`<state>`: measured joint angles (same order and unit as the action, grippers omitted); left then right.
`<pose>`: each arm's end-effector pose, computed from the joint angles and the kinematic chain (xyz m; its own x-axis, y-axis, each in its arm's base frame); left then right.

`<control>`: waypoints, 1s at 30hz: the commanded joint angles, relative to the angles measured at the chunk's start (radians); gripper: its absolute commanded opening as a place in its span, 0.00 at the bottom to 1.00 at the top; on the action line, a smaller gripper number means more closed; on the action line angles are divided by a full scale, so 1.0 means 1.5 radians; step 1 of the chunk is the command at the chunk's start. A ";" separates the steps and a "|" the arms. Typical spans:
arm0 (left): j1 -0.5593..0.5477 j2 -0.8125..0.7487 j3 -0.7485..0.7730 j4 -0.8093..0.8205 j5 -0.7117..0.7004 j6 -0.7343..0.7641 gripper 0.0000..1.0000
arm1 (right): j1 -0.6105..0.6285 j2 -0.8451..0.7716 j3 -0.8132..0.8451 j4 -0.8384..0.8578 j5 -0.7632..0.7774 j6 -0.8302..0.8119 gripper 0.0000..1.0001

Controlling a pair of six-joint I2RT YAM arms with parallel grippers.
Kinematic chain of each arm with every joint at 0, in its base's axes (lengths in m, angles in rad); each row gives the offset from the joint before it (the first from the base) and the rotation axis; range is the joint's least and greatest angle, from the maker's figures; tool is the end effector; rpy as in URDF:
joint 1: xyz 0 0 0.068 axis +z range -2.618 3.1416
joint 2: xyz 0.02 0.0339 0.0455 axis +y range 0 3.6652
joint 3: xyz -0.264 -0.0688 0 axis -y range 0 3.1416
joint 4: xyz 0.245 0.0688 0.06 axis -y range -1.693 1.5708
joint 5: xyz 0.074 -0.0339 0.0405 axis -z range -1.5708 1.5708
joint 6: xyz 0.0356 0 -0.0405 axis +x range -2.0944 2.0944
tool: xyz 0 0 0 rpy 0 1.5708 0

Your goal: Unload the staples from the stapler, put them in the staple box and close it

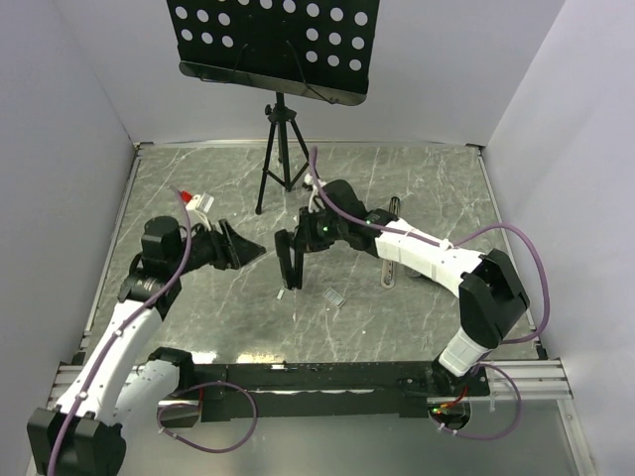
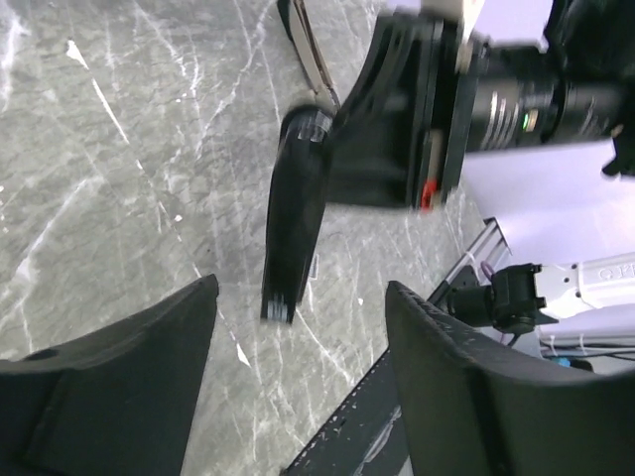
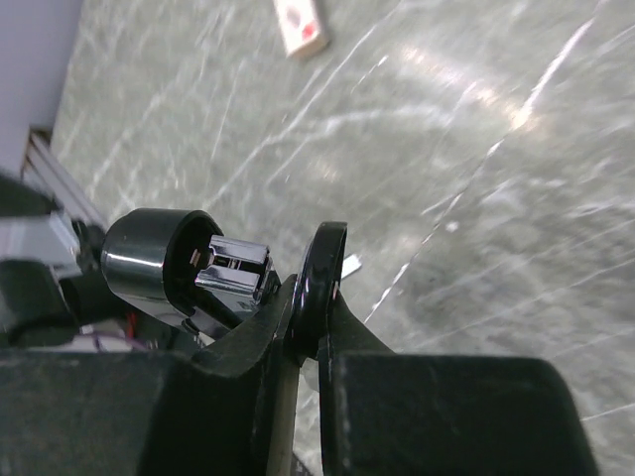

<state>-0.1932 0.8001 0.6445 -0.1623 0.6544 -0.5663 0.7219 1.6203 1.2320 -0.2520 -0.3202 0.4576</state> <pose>0.1770 -0.0567 0.2922 -0.6450 -0.3075 -0.6995 0.4428 0.5956 -0.6702 0.2695 0.2522 0.2756 -0.7631 -0.1131 -0.6363 -0.5345 0.6639 0.5230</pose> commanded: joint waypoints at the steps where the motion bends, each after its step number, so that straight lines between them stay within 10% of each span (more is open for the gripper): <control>1: -0.005 0.045 0.064 -0.008 0.036 0.028 0.74 | 0.015 -0.030 0.038 0.017 0.001 -0.005 0.00; 25: -0.100 0.257 0.164 -0.037 0.015 0.109 0.65 | 0.054 -0.013 0.046 0.031 0.003 0.007 0.00; 30: -0.101 0.254 0.166 -0.079 0.018 0.111 0.20 | 0.041 0.003 0.068 -0.015 0.042 0.014 0.00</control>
<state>-0.3389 1.1919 0.8539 -0.2390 0.6804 -0.4175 0.7963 1.6253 1.2461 -0.2802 -0.2962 0.4507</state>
